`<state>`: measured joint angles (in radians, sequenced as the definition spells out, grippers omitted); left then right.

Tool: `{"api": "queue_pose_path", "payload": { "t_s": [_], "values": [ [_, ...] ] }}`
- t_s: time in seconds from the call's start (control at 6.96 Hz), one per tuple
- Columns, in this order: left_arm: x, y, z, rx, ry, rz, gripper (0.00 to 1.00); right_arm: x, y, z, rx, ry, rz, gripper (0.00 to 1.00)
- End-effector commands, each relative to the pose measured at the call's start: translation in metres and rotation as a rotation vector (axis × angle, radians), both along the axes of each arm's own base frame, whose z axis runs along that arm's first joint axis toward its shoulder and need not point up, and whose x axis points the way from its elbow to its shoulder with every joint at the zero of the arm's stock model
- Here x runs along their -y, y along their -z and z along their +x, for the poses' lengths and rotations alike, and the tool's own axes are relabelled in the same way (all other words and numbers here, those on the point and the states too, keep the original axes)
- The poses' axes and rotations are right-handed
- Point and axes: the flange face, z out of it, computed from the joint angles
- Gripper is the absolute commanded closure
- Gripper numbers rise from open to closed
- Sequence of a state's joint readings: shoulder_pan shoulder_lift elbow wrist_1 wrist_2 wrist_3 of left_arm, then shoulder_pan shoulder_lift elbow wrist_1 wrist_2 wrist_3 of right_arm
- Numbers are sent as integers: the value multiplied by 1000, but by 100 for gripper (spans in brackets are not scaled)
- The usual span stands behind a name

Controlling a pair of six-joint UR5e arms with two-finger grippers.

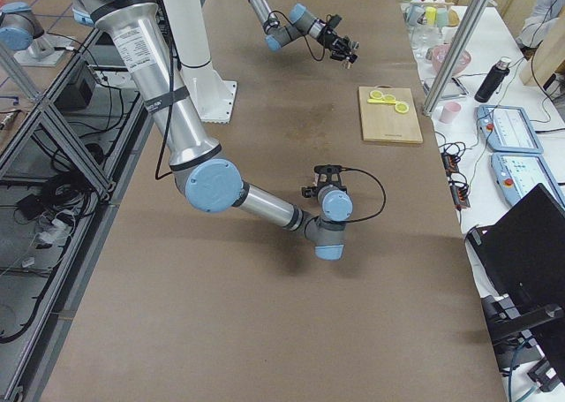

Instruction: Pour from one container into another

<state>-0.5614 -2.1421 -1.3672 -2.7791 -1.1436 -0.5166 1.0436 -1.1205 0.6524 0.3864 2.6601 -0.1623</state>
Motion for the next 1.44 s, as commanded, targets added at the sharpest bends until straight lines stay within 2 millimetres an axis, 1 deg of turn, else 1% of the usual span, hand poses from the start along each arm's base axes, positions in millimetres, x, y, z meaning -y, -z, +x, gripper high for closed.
{"api": "queue_pose_path", "payload": {
  "t_s": [0.0,0.14,0.29,0.43,0.58,0.72,0.86,1.01,1.15,1.29],
  "values": [
    [-2,0,1,-4,-20,19,100,6,9,-12,3,-15,8,2],
    [-4,0,6,-4,-45,19,100,8,12,-17,5,-21,11,2],
    [-4,1,7,-6,-48,19,100,7,14,-22,3,-20,10,2],
    [-11,11,8,-33,-59,37,100,6,14,-27,3,-20,9,2],
    [-25,35,31,-62,-99,56,100,5,14,-30,3,-17,7,2],
    [-36,51,58,-70,-136,60,100,4,15,-32,4,-14,7,2],
    [-58,62,85,-80,-195,64,100,3,14,-32,2,-12,3,3],
    [-66,69,87,-108,-228,83,100,3,14,-32,2,-12,0,6],
    [-76,63,93,-144,-310,118,100,4,14,-33,-1,-15,-5,10],
    [-83,63,85,-171,-308,215,100,5,14,-34,-5,-17,-10,12]
  ]
}}
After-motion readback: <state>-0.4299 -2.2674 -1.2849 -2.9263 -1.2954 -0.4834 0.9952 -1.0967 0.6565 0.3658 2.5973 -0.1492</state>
